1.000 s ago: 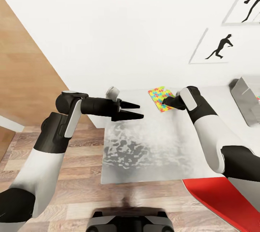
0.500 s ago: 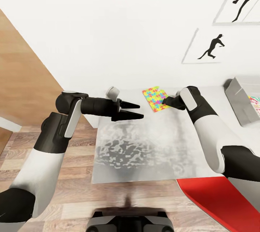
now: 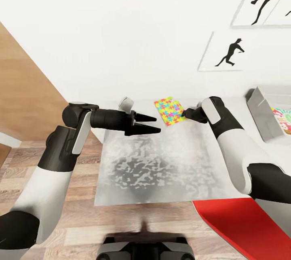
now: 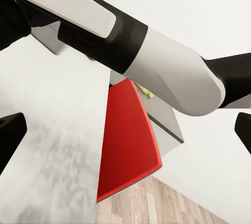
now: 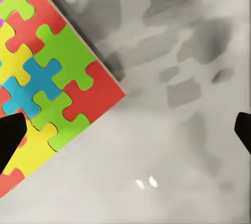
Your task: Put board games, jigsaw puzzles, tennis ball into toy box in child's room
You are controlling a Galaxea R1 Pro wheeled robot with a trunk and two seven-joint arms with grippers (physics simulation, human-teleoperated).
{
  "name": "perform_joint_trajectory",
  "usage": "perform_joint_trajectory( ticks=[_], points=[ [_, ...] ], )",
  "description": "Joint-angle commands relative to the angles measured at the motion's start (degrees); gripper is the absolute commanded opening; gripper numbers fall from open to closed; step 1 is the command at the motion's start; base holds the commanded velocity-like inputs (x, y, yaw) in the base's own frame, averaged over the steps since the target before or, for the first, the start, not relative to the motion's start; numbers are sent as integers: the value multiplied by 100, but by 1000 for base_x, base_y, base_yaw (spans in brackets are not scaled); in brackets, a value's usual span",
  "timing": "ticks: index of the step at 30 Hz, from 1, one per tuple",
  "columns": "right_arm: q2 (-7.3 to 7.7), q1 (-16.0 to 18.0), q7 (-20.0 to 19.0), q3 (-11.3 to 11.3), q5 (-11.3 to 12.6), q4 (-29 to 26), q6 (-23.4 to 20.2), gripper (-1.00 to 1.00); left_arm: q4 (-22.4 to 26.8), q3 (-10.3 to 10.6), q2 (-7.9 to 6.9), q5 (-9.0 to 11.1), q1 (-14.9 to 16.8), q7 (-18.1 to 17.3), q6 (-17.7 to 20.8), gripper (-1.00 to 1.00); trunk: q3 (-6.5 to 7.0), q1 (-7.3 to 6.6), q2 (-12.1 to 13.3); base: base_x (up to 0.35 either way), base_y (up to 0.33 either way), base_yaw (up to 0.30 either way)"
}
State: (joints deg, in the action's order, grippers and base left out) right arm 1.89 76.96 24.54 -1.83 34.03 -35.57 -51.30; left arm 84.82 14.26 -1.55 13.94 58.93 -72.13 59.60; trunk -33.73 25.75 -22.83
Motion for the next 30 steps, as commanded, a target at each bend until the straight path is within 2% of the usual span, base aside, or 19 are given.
perform_joint_trajectory(
  ticks=[1,13,30],
  points=[
    [3,4,51,-19,60,-4,-12,100,0,6,-4,14,5,-4,40,100,-8,4,-9,38,-21,0],
    [4,4,51,-19,60,-3,-12,100,-1,7,0,13,4,-3,40,100,-8,4,-9,49,2,0],
    [-4,0,51,-19,60,-2,-20,100,-1,6,-4,13,4,-3,40,100,-8,4,-9,38,83,0]
  ],
)
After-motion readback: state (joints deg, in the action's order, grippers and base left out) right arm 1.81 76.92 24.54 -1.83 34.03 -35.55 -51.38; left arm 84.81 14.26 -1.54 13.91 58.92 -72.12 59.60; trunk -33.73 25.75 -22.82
